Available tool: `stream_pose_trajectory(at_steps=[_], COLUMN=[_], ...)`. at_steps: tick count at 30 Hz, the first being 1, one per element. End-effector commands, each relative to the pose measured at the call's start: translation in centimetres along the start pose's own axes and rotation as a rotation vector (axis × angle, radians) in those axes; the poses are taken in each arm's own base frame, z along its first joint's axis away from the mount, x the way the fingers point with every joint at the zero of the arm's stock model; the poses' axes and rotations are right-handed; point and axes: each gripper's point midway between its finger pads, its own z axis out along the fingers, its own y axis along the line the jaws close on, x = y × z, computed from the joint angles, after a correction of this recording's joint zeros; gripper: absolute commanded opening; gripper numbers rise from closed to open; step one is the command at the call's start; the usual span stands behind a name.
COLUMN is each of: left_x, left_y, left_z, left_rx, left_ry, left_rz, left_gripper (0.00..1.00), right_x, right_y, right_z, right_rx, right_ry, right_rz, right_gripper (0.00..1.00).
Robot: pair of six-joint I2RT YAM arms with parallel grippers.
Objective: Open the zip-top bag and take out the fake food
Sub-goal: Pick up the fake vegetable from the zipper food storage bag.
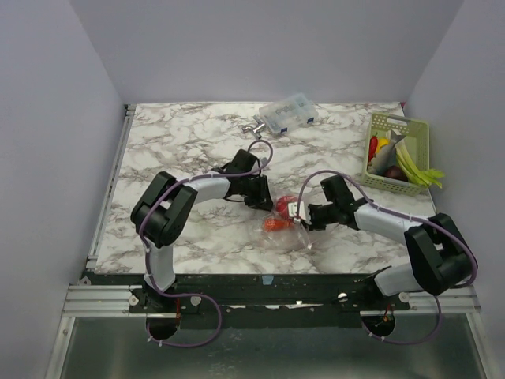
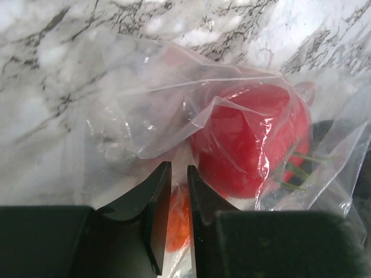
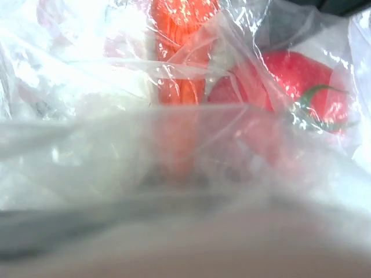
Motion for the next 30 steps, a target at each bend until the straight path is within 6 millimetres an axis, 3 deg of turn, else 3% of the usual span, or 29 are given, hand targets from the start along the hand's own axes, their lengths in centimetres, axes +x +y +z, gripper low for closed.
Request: stream_pose_trajectory(at_steps=[1,6,12,16,26,30], left_x=[-1.0,-1.8,-2.2,-1.3,-0.6,-0.7], left_y=[-1.0,-1.0,-0.2,0.6,0.8,0.4], left_z=[-2.4,-4.6,-7.0,-8.0,-10.6,-11.9], left_rx=[0.036,0.035,-0.006,-0.033,-0.046,-0.041], left_ry=[-0.07,-0.127,-0.196,-0.216,-0.303,-0.354], left_rz=[0.015,0.032,0.052,0.066,0.122,0.156], left_gripper=[0.21,0.33,0.58,0.71,0.86,0.97], right_x=[0.1,-0.4,0.1,-0.2,-0.9,-0.6], right_y=[-0.3,0.0,0.6,1.0,1.7,2.0], right_z=[-1.7,-3.0,-4.4,-5.5,-7.8,-8.6], right_rx=[0.009,0.0,0.004,0.022,0.055,0.064], right_ry=[0.081,0.103,0.165,0.176,0.201,0.232], right_rz=[-0.045,-0.069,-0.07,-0.065,-0.056,-0.052], right_gripper=[0.17,0.17,0.17,0.17,0.17,0.17])
